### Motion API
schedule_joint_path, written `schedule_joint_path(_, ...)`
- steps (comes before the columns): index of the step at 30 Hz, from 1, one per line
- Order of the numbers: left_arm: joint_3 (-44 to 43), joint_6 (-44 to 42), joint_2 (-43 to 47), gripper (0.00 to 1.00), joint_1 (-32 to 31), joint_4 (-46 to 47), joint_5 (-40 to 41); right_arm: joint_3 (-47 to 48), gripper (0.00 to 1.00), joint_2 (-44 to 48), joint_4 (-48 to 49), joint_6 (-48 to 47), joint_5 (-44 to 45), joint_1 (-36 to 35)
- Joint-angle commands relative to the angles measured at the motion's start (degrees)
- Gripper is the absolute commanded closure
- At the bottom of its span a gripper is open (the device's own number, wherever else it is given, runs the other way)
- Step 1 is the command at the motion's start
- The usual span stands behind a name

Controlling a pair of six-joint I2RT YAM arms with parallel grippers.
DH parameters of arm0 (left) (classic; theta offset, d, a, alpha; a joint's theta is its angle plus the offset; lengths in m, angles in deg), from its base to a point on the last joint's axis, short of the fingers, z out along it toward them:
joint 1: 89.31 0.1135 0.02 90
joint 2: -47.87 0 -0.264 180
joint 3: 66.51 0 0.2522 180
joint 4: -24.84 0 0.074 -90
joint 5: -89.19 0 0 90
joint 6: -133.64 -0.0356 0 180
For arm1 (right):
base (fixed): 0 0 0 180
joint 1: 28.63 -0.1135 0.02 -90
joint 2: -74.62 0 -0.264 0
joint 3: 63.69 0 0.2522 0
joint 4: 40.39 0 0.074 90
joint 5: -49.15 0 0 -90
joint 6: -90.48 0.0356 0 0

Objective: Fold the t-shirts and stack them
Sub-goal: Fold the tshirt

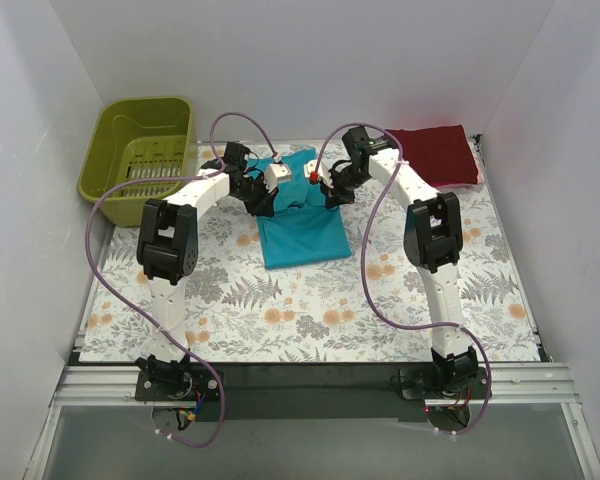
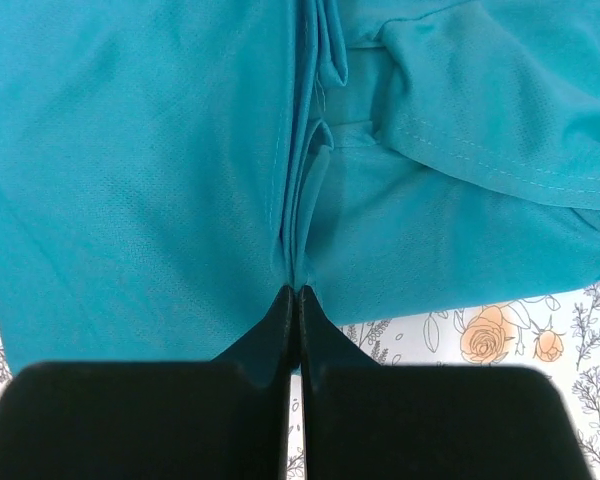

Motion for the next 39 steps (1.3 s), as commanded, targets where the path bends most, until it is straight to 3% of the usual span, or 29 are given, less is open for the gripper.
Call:
schedule_joint_path(1, -1.63, 0.22, 1.99, 1.00, 0.61, -1.02, -0.03, 3.32, 0.99, -0.38, -0.60, -2.00, -2.00, 0.31)
schedule_joint_path(14, 0.22, 2.41, 5.77, 1.00, 1.75, -0.41, 2.26, 1.57, 0.99, 0.51, 3.71, -2.17, -4.20, 1.19)
schedule_joint_path(24, 1.10, 1.98, 3.75, 1.00, 2.28, 0.47, 5.68, 0.69, 0.99, -1.78, 8.36, -0.60, -4.11, 1.36)
schedule_joint_path(26, 1.80, 2.67, 3.48, 0.98, 2.28, 1.95, 7.52, 0.69, 0.92, -2.39, 9.24, 0.02, -3.76, 1.28)
schedule_joint_path(27, 1.63, 2.94, 3.22, 0.91, 2.28, 1.96, 8.14, 0.69, 0.87, -2.57, 10.03, 0.54, -3.50, 1.28)
schedule_joint_path(30, 0.31, 5.13, 2.17, 0.71, 2.37, 2.23, 10.60, 0.77, 0.63, -2.84, 11.26, 1.60, -2.80, 1.28)
schedule_joint_path(31, -0.30, 5.58, 1.99, 0.59, 2.46, 2.05, 10.95, 1.21, 0.50, -2.75, 12.22, 3.00, -2.62, 1.28)
schedule_joint_path(33, -1.53, 8.02, 2.07, 0.51, 2.63, 2.05, 11.75, 2.00, 0.38, -1.96, 13.11, 5.46, -2.36, 1.36)
schedule_joint_path(34, -1.97, 8.91, 2.42, 0.48, 2.72, 2.05, 11.75, 2.35, 0.26, -1.52, 14.50, 6.60, -2.01, 1.36)
schedule_joint_path(39, -2.42, 18.13, 6.64, 0.46, 3.25, 5.91, 12.71, 1.04, 0.23, 4.71, 17.77, 16.01, -2.61, 2.50)
